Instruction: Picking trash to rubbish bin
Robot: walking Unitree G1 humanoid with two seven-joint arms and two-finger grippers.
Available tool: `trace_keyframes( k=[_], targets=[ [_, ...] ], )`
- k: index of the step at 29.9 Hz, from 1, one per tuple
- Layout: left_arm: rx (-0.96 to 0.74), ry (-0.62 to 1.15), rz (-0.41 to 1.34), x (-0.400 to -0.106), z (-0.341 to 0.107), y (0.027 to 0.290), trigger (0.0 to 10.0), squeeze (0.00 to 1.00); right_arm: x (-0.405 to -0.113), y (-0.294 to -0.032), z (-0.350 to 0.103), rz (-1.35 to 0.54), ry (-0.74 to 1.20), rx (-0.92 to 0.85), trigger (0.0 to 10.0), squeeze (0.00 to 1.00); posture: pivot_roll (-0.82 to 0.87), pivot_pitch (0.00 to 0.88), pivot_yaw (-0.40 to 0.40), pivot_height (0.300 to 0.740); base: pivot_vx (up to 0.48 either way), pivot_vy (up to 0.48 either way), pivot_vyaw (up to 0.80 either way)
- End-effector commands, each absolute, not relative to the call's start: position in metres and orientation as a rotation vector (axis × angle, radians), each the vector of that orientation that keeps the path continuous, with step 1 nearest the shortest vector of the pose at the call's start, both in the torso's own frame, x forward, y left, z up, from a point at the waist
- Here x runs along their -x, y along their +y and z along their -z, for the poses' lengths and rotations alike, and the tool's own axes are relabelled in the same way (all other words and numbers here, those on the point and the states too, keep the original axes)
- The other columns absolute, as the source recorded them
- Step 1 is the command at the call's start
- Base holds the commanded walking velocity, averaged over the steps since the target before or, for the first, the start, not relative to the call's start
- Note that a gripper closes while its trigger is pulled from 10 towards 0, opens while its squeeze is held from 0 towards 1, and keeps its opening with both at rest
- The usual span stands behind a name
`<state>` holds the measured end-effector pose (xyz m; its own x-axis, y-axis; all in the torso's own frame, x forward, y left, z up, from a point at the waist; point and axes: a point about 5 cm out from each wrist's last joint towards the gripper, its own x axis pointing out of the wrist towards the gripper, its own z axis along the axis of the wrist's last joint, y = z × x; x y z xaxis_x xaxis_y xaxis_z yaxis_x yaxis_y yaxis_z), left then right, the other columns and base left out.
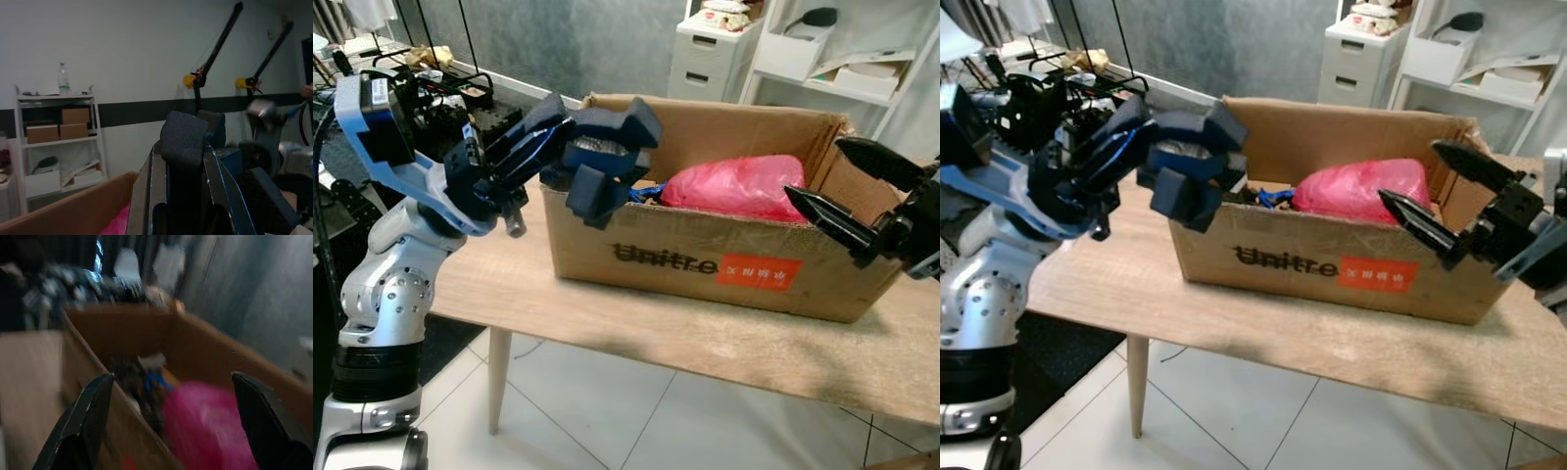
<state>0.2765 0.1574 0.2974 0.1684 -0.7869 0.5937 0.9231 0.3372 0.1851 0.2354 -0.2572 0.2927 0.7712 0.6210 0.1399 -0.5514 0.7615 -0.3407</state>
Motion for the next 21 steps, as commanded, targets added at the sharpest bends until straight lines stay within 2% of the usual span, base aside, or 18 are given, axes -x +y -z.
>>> trace_keyframes(
  k=[1,4,7,14,17,19,20,21],
  targets=[
    [0.231,-0.692,1.247,-0.274,-0.302,0.153,10.0,0.00,-0.239,-0.259,-0.283,-0.635,-0.195,0.310,10.0,0.00,-0.07,0.049,0.027,0.740,0.000,0.000,0.00],
    [0.230,-0.706,1.217,-0.277,-0.305,0.157,10.0,0.00,-0.243,-0.267,-0.280,-0.625,-0.126,0.374,10.0,0.00,-0.08,0.049,0.025,0.740,0.000,0.000,0.00],
    [0.237,-0.719,1.203,-0.277,-0.307,0.159,10.0,0.00,-0.251,-0.287,-0.267,-0.584,0.076,0.515,10.0,0.00,-0.07,0.051,0.011,0.740,0.000,0.000,0.00],
    [0.238,-0.719,1.197,-0.274,-0.305,0.157,10.0,0.00,-0.255,-0.297,-0.267,-0.602,0.138,0.497,10.0,0.00,-0.07,0.053,0.001,0.740,0.000,0.000,0.00],
    [0.239,-0.718,1.195,-0.274,-0.304,0.156,10.0,0.00,-0.249,-0.299,-0.261,-0.672,0.216,0.516,10.0,0.00,-0.08,0.056,-0.007,0.740,0.000,0.000,0.00],
    [0.237,-0.713,1.197,-0.273,-0.303,0.155,10.0,0.00,-0.234,-0.294,-0.260,-0.844,0.304,0.515,10.0,0.00,-0.08,0.057,-0.011,0.740,0.000,0.000,0.00],
    [0.237,-0.713,1.197,-0.273,-0.303,0.155,10.0,0.00,-0.234,-0.294,-0.260,-0.844,0.304,0.515,10.0,0.00,-0.08,0.057,-0.011,0.740,0.000,0.000,0.00],
    [0.237,-0.711,1.199,-0.273,-0.303,0.154,10.0,0.00,-0.228,-0.290,-0.262,-0.921,0.320,0.507,10.0,0.00,-0.08,0.057,-0.011,0.740,0.000,0.000,0.00]
  ],
)
